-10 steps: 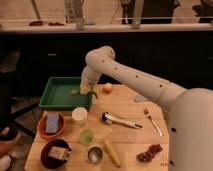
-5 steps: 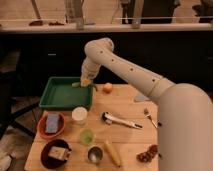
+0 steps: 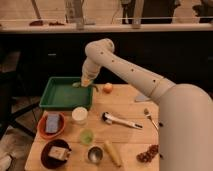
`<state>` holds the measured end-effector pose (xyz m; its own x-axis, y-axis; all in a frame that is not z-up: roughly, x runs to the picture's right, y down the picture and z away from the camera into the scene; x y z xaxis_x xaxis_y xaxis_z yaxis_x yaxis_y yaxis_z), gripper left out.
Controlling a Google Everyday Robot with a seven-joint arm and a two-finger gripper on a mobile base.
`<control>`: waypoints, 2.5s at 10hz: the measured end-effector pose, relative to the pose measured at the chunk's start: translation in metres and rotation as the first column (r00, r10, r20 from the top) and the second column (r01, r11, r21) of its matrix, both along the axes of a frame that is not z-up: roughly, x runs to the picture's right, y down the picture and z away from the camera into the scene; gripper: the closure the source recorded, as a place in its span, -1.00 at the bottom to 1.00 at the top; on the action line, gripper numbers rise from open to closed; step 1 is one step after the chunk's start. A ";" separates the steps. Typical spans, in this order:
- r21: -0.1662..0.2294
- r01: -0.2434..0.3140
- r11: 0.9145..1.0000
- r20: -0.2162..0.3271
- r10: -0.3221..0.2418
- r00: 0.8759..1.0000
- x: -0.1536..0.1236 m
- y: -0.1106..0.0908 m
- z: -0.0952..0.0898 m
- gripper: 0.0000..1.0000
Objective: Place pepper in table surface
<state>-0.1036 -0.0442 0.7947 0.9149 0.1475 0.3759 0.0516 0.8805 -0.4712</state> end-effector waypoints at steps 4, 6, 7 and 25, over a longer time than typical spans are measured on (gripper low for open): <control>0.015 -0.084 0.996 -0.078 0.085 0.993 0.037 -0.004 0.005 1.00; 0.023 -0.121 0.992 -0.115 0.123 0.986 0.055 -0.006 0.008 1.00; 0.022 -0.140 0.990 -0.134 0.141 0.981 0.064 -0.007 0.009 1.00; -0.011 -0.450 0.893 -0.351 0.418 0.838 0.200 0.048 0.045 1.00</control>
